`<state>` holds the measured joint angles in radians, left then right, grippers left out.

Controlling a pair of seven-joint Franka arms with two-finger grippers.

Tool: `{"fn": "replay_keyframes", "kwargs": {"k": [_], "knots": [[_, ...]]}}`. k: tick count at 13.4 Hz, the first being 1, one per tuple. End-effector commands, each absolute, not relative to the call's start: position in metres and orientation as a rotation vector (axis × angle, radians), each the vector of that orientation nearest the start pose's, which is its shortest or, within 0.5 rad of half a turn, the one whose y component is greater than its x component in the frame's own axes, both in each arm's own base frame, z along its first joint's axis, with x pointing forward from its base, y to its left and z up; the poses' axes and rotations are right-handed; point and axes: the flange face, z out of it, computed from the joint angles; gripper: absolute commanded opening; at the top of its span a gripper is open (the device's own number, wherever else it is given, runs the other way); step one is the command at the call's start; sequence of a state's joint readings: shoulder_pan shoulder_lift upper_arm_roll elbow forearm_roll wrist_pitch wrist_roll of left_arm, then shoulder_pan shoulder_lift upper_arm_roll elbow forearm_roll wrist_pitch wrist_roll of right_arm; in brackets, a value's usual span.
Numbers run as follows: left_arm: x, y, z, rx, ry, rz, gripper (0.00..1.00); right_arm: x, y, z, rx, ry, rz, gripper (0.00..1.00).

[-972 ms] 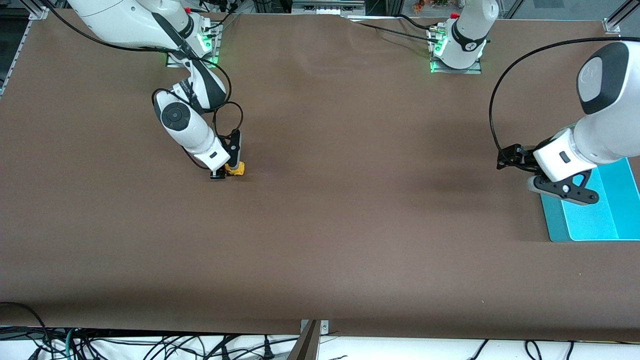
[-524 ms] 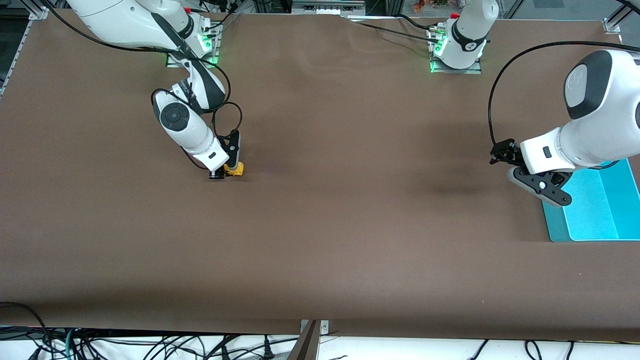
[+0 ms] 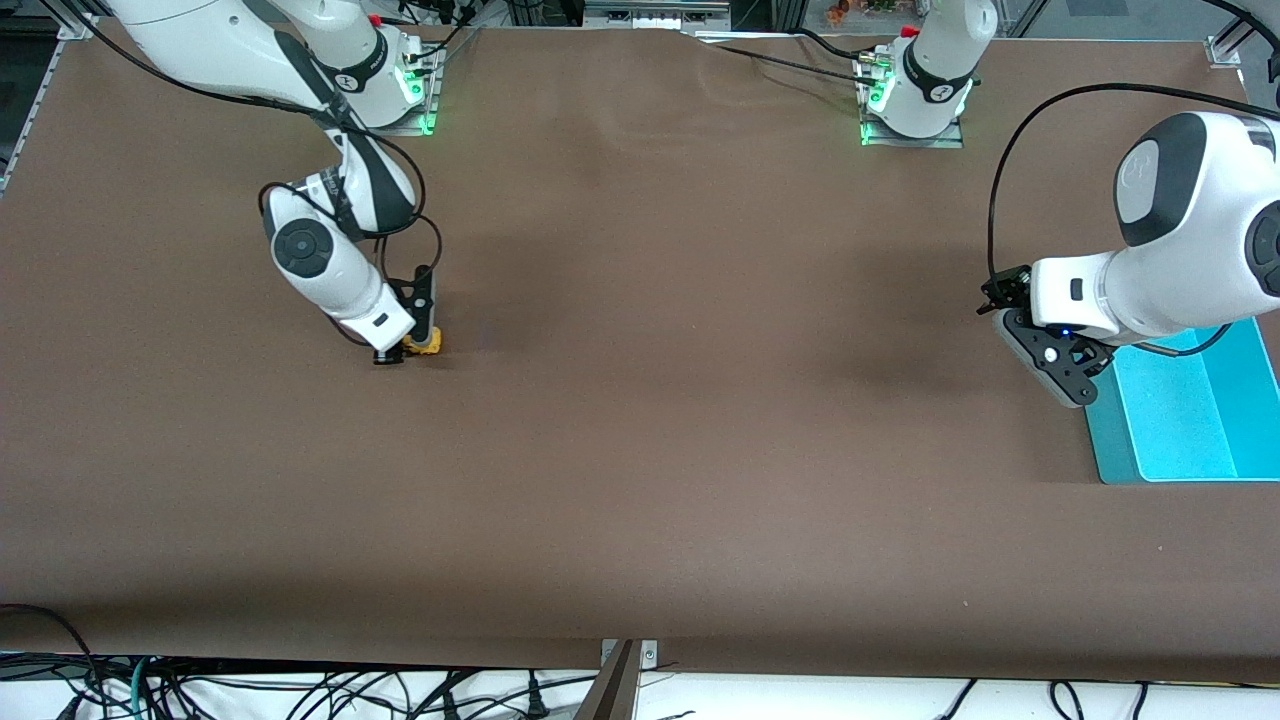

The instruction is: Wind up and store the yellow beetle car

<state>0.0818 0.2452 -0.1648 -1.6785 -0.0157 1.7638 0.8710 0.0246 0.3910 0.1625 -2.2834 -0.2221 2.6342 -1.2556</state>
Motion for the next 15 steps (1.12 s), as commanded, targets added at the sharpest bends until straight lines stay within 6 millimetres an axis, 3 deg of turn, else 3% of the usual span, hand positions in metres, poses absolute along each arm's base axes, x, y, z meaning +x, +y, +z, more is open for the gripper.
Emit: {"fn": "replay_keyframes", "kwargs": {"k": [1,8,12,15], "knots": [[0.613,-0.04,0.442,-2.754,1.733,0.164,1.0,0.509,0.062,0.146,2.151,2.271,-0.162,0.21],[0.607,-0.054,0.437,-2.484,2.027,0.225,1.0,0.509,0.008,0.141,2.07,2.333,-0.223,0.21],[0.599,-0.046,0.418,-2.343,2.177,0.135,1.0,0.51,0.003,0.142,2.056,2.341,-0.224,0.21],[0.592,-0.046,0.409,-2.333,2.175,0.124,1.0,0.509,-0.005,0.142,2.071,2.324,-0.235,0.21]]}}
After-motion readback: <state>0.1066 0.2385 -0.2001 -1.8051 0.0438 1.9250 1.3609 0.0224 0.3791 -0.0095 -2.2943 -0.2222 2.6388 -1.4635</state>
